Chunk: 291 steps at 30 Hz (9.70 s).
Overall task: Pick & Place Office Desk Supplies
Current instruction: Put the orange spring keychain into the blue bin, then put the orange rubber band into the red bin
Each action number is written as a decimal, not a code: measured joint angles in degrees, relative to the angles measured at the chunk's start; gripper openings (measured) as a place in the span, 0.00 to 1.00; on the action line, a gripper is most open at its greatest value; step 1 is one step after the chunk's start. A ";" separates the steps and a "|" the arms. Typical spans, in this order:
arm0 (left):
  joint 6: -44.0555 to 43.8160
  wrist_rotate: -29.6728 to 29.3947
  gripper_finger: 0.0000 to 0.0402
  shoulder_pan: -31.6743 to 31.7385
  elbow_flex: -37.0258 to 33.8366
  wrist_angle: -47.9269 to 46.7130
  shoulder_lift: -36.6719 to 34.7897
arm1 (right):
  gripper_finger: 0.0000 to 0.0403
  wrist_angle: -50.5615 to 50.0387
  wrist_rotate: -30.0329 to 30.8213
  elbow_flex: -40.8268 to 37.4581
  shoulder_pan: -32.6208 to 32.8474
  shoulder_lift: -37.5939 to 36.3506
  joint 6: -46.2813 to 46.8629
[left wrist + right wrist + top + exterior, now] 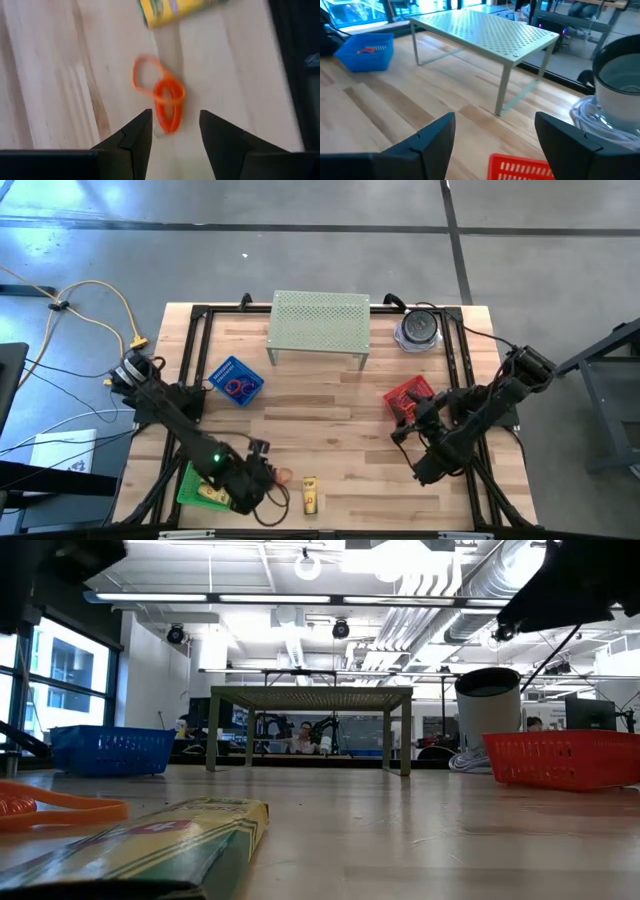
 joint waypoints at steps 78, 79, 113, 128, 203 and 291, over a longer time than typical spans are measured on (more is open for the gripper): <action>4.03 16.27 0.02 4.43 -7.91 10.56 7.00 | 0.65 11.89 -1.22 0.12 -0.02 0.00 -13.71; 4.05 15.36 0.02 4.35 -6.63 8.55 6.96 | 0.65 11.89 -1.24 0.12 -0.02 0.00 -13.73; 25.27 -46.84 0.01 -3.98 7.54 -40.58 21.65 | 0.65 12.85 -1.85 0.12 -0.04 0.00 -13.73; 44.08 -67.46 0.01 -5.69 7.54 -39.77 21.65 | 0.65 13.31 -1.97 0.12 -0.02 0.00 -13.77; -17.37 -16.99 0.29 34.99 -22.36 -27.58 -24.29 | 0.65 34.73 -3.55 0.12 -1.44 -0.02 -44.64; 2.59 -10.79 0.00 13.28 -15.52 24.02 5.39 | 0.65 50.66 -12.85 0.10 -1.44 -0.02 -57.48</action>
